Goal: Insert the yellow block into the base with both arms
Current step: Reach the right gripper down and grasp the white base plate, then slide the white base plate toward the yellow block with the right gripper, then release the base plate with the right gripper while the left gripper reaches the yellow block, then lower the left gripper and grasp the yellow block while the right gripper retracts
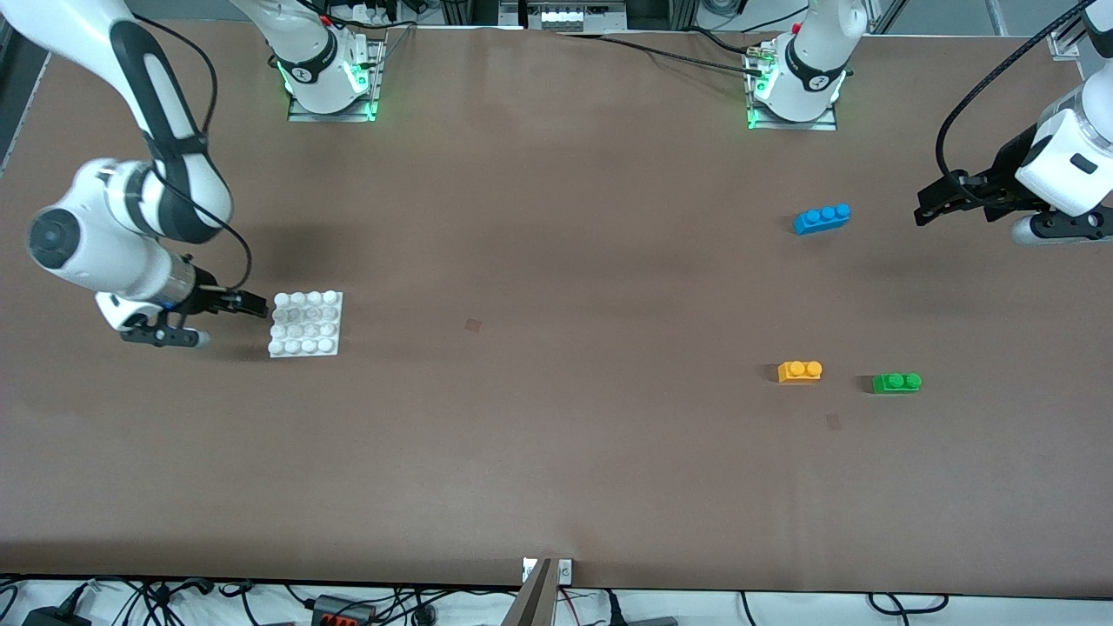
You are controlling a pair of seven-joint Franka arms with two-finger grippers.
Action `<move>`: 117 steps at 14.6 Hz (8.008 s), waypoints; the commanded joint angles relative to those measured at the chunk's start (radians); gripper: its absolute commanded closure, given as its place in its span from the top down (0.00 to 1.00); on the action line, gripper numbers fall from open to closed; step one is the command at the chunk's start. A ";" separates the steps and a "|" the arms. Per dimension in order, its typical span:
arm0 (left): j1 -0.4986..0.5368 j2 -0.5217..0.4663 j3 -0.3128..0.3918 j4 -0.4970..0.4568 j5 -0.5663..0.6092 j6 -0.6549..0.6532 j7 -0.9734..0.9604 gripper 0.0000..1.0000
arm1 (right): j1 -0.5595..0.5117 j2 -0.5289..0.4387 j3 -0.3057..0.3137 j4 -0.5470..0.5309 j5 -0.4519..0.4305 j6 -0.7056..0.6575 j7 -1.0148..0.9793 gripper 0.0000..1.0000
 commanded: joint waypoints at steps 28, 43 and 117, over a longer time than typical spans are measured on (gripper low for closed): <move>0.002 0.012 -0.007 0.030 -0.015 -0.023 0.009 1.00 | 0.075 0.167 0.085 0.027 0.126 0.071 -0.044 0.56; -0.009 0.045 -0.009 0.043 -0.012 -0.019 0.000 1.00 | 0.541 0.409 0.085 0.404 0.128 0.069 0.404 0.55; -0.007 0.648 -0.072 -0.141 0.083 0.926 0.046 0.56 | 0.043 -0.379 -0.010 0.410 -0.021 -0.746 -0.023 1.00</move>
